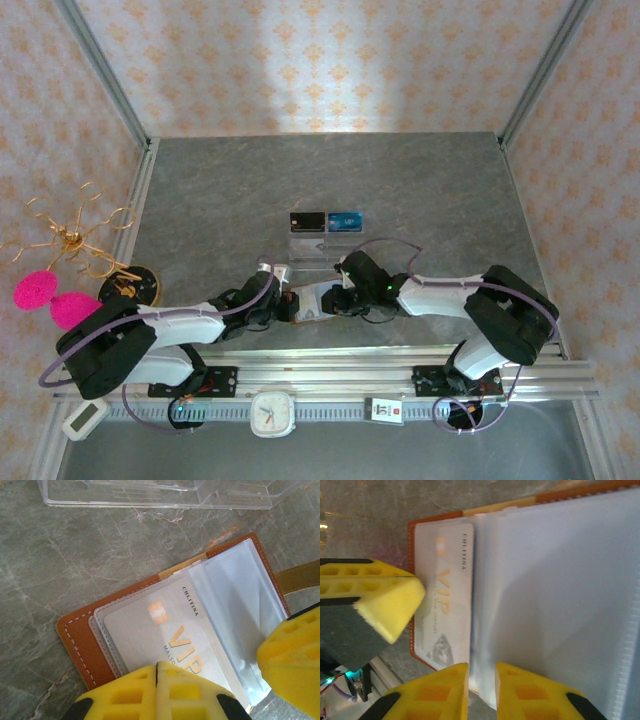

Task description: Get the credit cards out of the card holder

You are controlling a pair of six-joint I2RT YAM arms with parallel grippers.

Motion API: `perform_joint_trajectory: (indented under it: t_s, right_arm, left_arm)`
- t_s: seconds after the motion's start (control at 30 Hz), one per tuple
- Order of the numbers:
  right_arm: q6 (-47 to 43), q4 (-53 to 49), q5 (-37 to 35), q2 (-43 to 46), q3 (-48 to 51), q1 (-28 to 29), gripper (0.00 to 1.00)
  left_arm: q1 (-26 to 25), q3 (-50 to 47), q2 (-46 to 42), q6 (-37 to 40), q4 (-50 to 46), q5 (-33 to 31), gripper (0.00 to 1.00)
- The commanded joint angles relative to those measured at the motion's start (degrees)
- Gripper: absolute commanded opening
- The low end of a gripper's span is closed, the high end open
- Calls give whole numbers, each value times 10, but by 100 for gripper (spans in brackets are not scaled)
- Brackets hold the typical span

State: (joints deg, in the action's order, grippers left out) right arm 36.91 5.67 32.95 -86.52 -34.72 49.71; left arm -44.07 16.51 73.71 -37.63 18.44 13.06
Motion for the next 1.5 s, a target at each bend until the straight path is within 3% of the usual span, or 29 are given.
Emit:
perform_joint_trajectory:
  t_s: [0.0, 0.4, 0.5, 0.6, 0.87, 1.0, 1.2, 1.47]
  right_arm:
    - [-18, 11, 11, -18, -26, -1, 20]
    - [-18, -17, -16, -65, -49, 0, 21]
    - [-19, -12, -2, -68, -50, 0, 22]
    - [-14, 19, 34, -72, -47, 0, 13]
    - [-6, 44, 55, -86, -39, 0, 16]
    - [-10, 17, 20, -69, -37, -1, 0]
    - [13, -13, -45, -18, -2, -1, 0]
    - [24, -31, -66, 15, 21, -1, 0]
  left_arm:
    - [7, -10, 23, 1, -31, -1, 0]
    - [7, -8, 33, 2, -24, 7, 0]
    - [7, -9, 37, 2, -18, 9, 0]
    - [7, -8, 41, 3, -13, 14, 0]
    - [7, -11, 44, -1, -3, 32, 0]
    - [10, -15, 36, -4, -5, 25, 0]
    - [19, -17, 26, -5, -5, 29, 0]
    - [20, -1, 24, 8, -10, 28, 0]
